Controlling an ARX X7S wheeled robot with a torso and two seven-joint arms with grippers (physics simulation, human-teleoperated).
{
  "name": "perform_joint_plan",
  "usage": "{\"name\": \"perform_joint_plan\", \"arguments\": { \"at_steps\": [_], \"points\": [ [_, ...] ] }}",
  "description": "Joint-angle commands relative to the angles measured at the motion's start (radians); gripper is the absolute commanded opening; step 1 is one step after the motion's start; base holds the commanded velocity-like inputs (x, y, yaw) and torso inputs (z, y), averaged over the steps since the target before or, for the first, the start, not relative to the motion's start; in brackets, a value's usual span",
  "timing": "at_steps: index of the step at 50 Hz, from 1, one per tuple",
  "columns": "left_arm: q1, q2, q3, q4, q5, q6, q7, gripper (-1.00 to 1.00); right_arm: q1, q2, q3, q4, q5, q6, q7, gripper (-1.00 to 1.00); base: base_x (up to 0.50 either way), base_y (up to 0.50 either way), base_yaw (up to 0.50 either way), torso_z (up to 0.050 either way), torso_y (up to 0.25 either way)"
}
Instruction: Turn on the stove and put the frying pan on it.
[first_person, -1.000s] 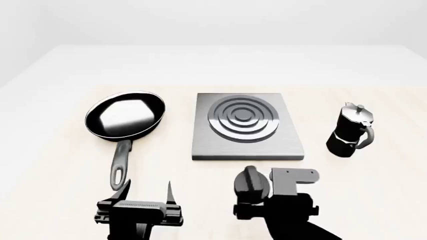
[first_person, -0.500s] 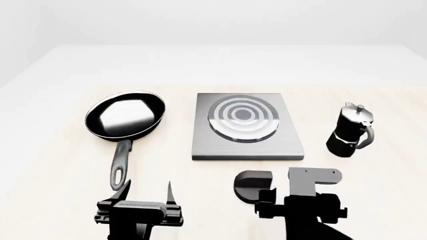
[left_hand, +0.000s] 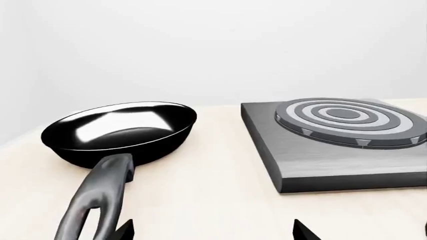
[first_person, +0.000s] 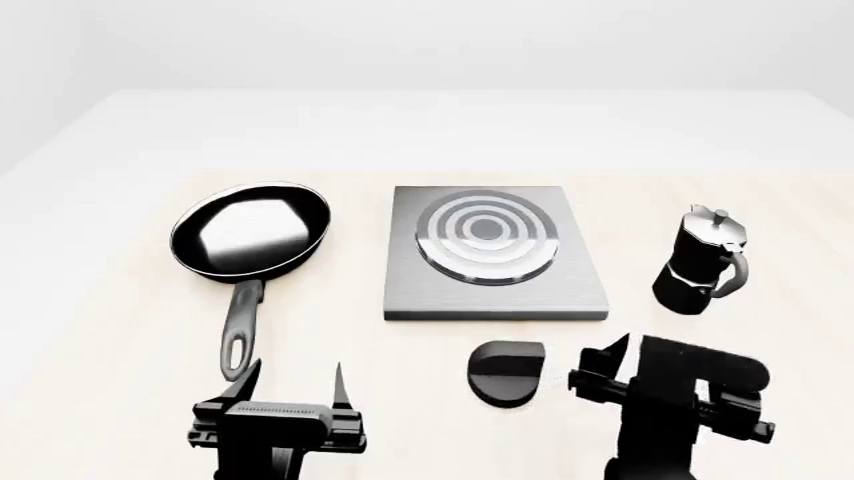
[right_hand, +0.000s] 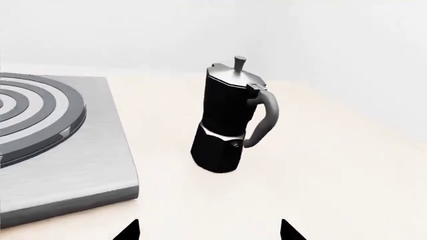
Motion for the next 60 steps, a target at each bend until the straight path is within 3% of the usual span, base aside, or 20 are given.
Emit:
{"name": "perform_joint_plan", "arguments": {
  "at_steps": [1, 4, 7, 17, 24, 31, 38, 42, 46, 60],
  "points": [
    [0.000, -0.004, 0.006, 0.005, -0.002, -0.003, -0.008, 1.00, -0.078, -0.002, 0.000, 0.194, -0.070, -0.486, -0.030, 1.00, 0.00, 0.00, 0.00, 0.000, 0.000],
    [0.000, -0.005, 0.006, 0.002, -0.005, 0.001, -0.008, 1.00, -0.083, -0.009, -0.002, 0.236, -0.087, -0.554, -0.027, 1.00, 0.00, 0.00, 0.00, 0.000, 0.000],
    [-0.001, -0.007, 0.003, 0.005, -0.013, -0.004, -0.008, 1.00, -0.103, -0.029, 0.014, 0.328, -0.082, -0.735, -0.043, 1.00, 0.00, 0.00, 0.00, 0.000, 0.000],
    [0.004, -0.014, 0.011, 0.029, -0.002, -0.023, -0.026, 1.00, -0.086, -0.032, -0.005, 0.398, -0.126, -0.765, -0.032, 1.00, 0.00, 0.00, 0.00, 0.000, 0.000],
    [-0.003, -0.039, 0.007, 0.147, -0.033, -0.140, -0.041, 1.00, -0.069, -0.031, -0.029, 0.407, -0.140, -0.737, -0.041, 1.00, 0.00, 0.00, 0.00, 0.000, 0.000],
    [-0.095, -0.069, -0.005, 0.217, -0.074, -0.321, -0.049, 1.00, -0.061, -0.031, -0.030, 0.436, -0.130, -0.753, -0.050, 1.00, 0.00, 0.00, 0.00, 0.000, 0.000],
    [-0.179, -0.093, -0.025, 0.257, -0.106, -0.409, -0.042, 1.00, -0.057, -0.030, -0.035, 0.441, -0.129, -0.749, -0.051, 1.00, 0.00, 0.00, 0.00, 0.000, 0.000],
    [-0.272, -0.111, -0.040, 0.286, -0.147, -0.554, -0.046, 1.00, -0.057, -0.028, -0.038, 0.433, -0.129, -0.736, -0.049, 1.00, 0.00, 0.00, 0.00, 0.000, 0.000],
    [-0.364, -0.113, -0.063, 0.262, -0.177, -0.662, -0.060, 1.00, -0.053, -0.029, -0.039, 0.445, -0.127, -0.742, -0.050, 1.00, 0.00, 0.00, 0.00, 0.000, 0.000],
    [-0.602, -0.112, -0.014, -0.019, -0.139, -0.732, -0.009, 1.00, -0.047, -0.029, -0.044, 0.459, -0.126, -0.744, -0.047, 1.00, 0.00, 0.00, 0.00, 0.000, 0.000]
  ]
}}
